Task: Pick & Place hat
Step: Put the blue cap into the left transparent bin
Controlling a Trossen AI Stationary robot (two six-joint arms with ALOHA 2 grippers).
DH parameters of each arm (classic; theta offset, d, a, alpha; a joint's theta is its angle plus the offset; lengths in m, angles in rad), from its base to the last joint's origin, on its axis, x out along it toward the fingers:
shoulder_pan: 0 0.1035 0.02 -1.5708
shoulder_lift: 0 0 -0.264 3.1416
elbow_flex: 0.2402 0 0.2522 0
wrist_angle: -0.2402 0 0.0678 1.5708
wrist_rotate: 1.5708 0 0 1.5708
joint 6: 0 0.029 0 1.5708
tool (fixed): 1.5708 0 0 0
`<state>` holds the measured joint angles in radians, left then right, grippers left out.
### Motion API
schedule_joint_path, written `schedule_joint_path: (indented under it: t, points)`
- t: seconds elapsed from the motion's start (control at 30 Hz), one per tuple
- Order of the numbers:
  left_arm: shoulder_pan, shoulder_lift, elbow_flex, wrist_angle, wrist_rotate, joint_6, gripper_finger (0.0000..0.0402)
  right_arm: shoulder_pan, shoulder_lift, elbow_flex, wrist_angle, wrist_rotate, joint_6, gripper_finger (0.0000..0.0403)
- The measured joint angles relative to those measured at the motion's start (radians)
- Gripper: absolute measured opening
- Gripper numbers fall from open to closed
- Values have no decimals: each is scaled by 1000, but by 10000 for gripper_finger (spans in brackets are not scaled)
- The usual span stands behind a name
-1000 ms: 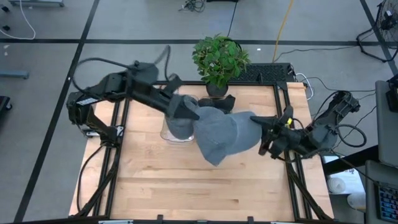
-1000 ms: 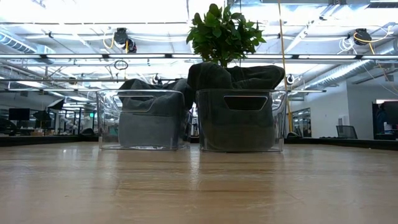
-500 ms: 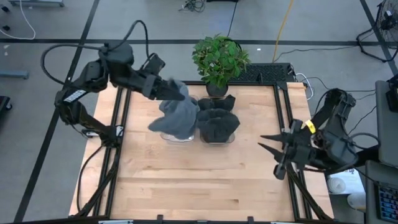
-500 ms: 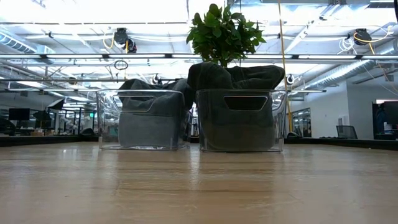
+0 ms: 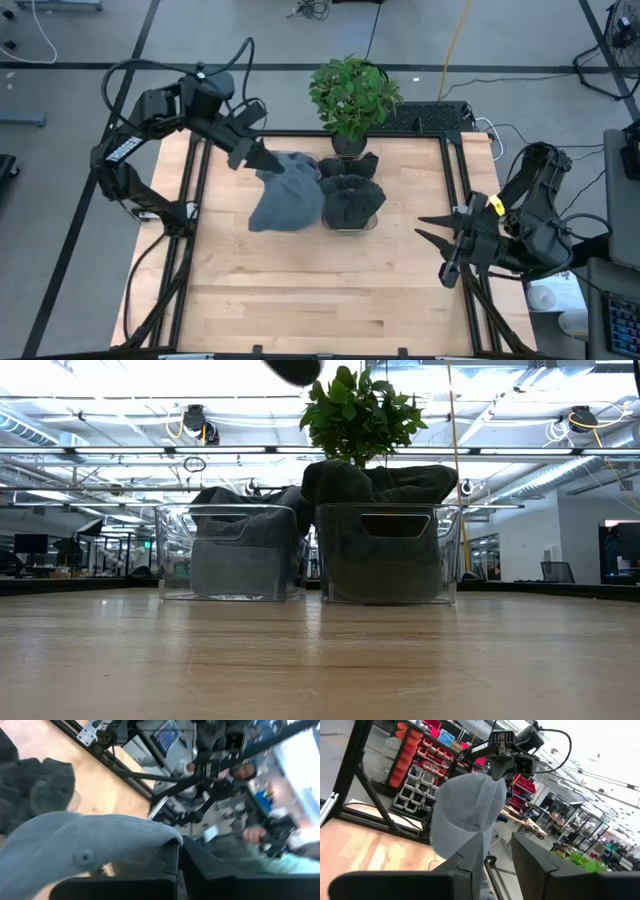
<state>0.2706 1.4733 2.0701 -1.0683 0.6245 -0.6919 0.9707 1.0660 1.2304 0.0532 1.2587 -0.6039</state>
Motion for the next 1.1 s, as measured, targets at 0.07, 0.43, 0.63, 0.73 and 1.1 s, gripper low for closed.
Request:
schedule_joint_path:
  t: [0.07,0.43,0.63,0.73,1.1]
  points:
    - [13,-6,0,-36,17,78,4,0,0,0,0,-1,-7,91]
    - [33,-9,0,-295,-59,554,4,-41,-2,0,-19,14,474,89]
    - [30,-8,0,-478,-203,735,4,-41,-70,-52,-156,-169,704,89]
    - [25,-8,0,-506,-274,786,4,-42,-147,-146,-147,-210,801,89]
    - [-47,2,1,-495,-606,851,4,-42,-420,-732,460,-377,853,89]
